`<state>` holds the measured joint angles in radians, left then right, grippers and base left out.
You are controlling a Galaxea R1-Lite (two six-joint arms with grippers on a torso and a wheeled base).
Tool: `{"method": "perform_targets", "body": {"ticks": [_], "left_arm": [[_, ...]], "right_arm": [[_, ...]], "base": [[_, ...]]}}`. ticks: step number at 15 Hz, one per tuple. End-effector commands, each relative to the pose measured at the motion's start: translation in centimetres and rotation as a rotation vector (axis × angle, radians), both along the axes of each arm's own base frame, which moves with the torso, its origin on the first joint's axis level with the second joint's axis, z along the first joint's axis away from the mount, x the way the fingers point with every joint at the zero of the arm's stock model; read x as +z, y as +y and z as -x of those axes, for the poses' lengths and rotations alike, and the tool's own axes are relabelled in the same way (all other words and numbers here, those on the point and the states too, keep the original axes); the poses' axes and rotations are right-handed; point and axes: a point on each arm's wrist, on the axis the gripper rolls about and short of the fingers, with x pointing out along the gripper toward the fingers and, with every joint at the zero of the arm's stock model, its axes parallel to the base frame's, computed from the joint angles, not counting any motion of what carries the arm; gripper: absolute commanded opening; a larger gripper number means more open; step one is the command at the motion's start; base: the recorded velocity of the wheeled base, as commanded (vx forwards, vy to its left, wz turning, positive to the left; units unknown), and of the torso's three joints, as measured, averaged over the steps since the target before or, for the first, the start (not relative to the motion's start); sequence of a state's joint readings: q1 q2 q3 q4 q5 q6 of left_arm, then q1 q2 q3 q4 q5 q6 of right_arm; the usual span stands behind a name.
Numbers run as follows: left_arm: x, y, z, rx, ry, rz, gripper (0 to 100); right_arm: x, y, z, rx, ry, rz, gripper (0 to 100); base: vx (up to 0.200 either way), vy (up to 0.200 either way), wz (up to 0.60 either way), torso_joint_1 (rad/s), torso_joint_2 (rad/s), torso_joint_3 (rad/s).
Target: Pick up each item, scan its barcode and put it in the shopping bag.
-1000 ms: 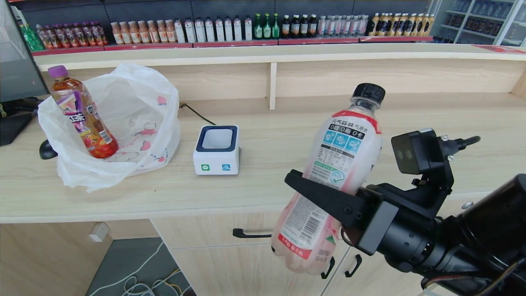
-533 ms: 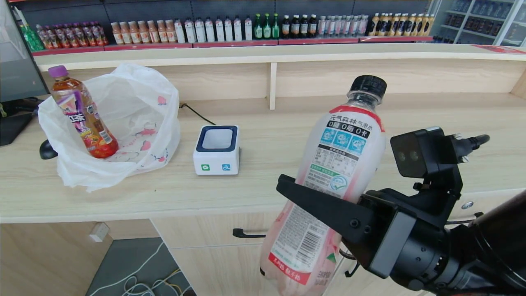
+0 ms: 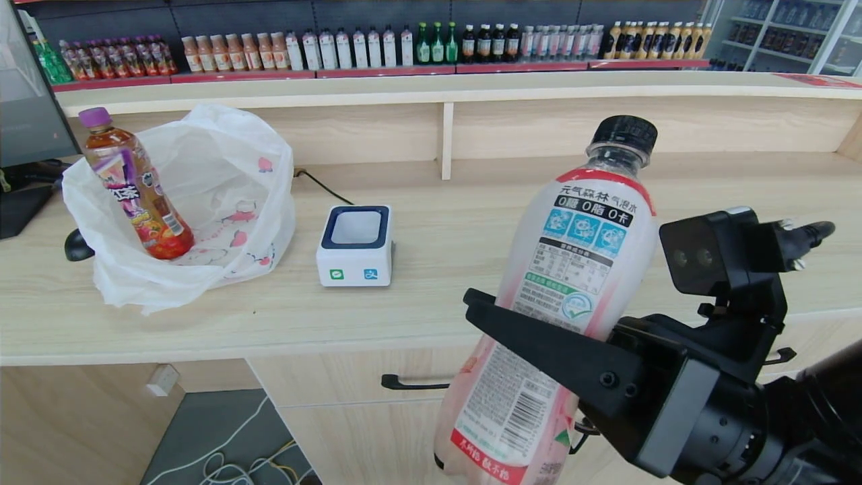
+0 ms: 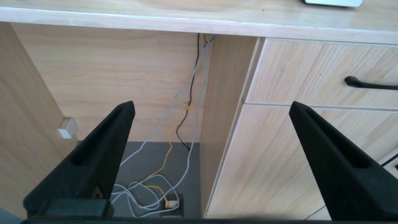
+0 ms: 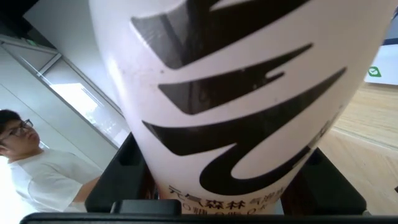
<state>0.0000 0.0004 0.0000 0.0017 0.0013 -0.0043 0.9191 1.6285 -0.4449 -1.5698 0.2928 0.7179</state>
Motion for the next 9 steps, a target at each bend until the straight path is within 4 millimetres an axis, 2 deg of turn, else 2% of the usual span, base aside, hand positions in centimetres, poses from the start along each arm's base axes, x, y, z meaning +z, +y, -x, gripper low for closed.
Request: {"method": "perform_targets", "body": {"ticks": [1, 9], "left_arm": [[0.00, 0.00, 0.00, 0.000, -0.001, 0.000, 100], [0.00, 0.00, 0.00, 0.000, -0.001, 0.000, 100]], "right_arm": [[0.08, -0.12, 0.08, 0.000, -0.002, -0.003, 0], [-0.29, -0.76, 0.57, -0.014, -0.027, 0.023, 0]], "base": [[0.000, 0.000, 0.00, 0.000, 0.00, 0.000], [0.000, 0.000, 0.00, 0.000, 0.00, 0.000]]}}
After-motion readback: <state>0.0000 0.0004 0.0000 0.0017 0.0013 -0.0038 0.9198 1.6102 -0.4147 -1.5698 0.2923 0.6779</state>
